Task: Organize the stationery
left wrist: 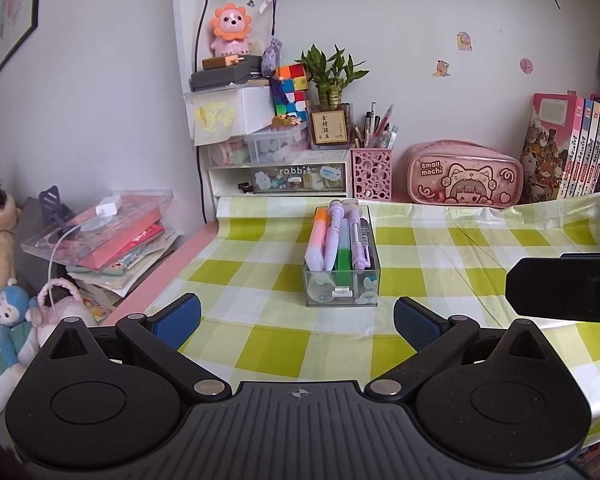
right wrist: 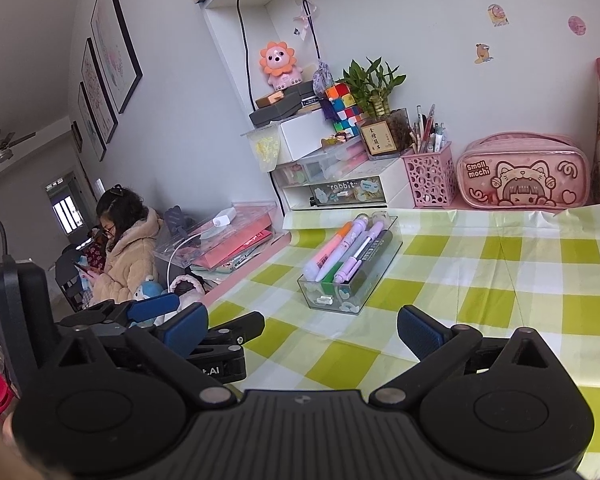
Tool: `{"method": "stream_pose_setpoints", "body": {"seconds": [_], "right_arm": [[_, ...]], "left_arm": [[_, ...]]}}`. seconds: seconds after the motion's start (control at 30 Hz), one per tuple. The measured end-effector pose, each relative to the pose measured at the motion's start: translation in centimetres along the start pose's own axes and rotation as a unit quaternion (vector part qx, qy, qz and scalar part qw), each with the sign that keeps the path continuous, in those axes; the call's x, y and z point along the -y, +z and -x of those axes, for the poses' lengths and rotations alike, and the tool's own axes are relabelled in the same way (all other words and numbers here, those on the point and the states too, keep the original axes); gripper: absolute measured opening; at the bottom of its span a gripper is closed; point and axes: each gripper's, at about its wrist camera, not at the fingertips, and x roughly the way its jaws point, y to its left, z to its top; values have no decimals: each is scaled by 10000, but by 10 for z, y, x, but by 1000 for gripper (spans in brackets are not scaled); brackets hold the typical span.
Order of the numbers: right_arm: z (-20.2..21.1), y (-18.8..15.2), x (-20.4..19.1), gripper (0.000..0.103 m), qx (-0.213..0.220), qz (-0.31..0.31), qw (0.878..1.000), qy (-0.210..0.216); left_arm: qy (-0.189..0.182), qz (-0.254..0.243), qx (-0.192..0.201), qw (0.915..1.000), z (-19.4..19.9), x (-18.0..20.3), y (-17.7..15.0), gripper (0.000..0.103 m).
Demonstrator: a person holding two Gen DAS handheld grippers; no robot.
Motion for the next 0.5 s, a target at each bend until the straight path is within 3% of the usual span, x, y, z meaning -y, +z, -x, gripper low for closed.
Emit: {"method": "stream_pose_setpoints", "body": {"seconds": [0.5], "right_arm": [[-6, -3, -1, 96, -95, 90, 9992, -367]], "left_arm": [[-65, -52, 6, 10000, 0, 2, -2, 98]]}}
